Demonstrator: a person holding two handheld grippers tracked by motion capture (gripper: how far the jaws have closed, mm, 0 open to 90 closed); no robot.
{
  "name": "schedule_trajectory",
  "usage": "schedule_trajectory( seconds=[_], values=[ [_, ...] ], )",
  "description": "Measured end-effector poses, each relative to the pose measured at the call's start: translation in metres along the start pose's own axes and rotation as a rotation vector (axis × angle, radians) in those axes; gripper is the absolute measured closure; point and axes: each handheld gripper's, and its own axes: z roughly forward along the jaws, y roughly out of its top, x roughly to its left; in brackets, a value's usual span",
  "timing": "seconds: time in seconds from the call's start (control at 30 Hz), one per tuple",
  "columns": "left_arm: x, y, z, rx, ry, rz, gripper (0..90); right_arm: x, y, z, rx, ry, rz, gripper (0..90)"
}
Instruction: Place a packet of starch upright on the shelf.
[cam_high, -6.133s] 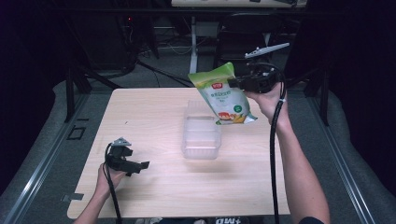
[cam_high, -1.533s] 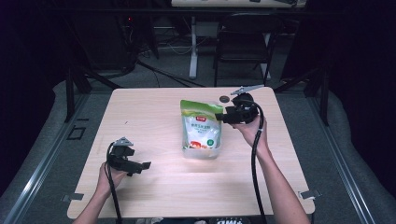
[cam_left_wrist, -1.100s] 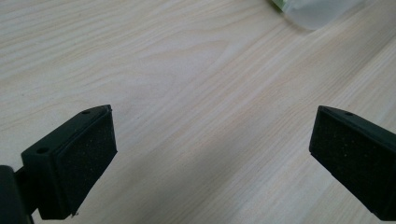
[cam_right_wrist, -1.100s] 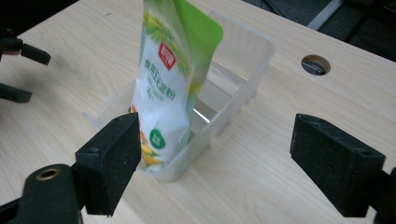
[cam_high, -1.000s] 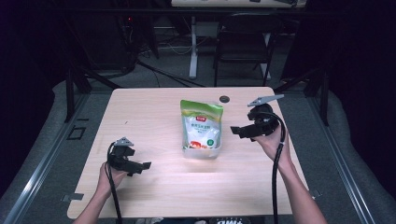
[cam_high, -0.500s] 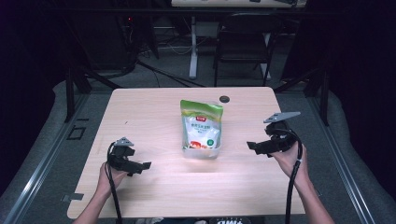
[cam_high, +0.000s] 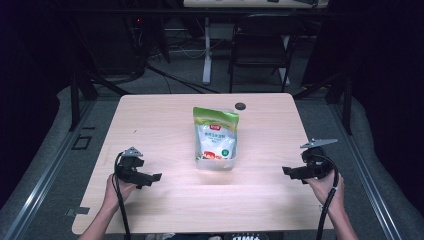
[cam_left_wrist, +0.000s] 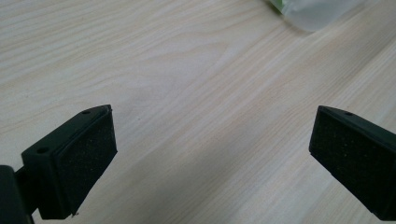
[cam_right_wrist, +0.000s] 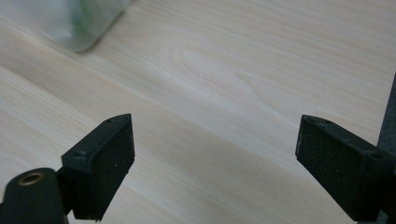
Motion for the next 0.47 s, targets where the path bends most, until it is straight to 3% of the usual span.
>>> schedule_trajectory(
  seconds=[0.3,0.47],
  values=[
    [0.0,0.0,0.0,0.001,0.022,0.015,1.3,-0.017,-0.027,0.014,0.029,-0.007,0.071,11.2],
    [0.0,0.001,0.0,0.005,0.017,0.019,1.4,-0.023,-0.033,0.017,0.034,0.016,0.091,9.7]
  ],
)
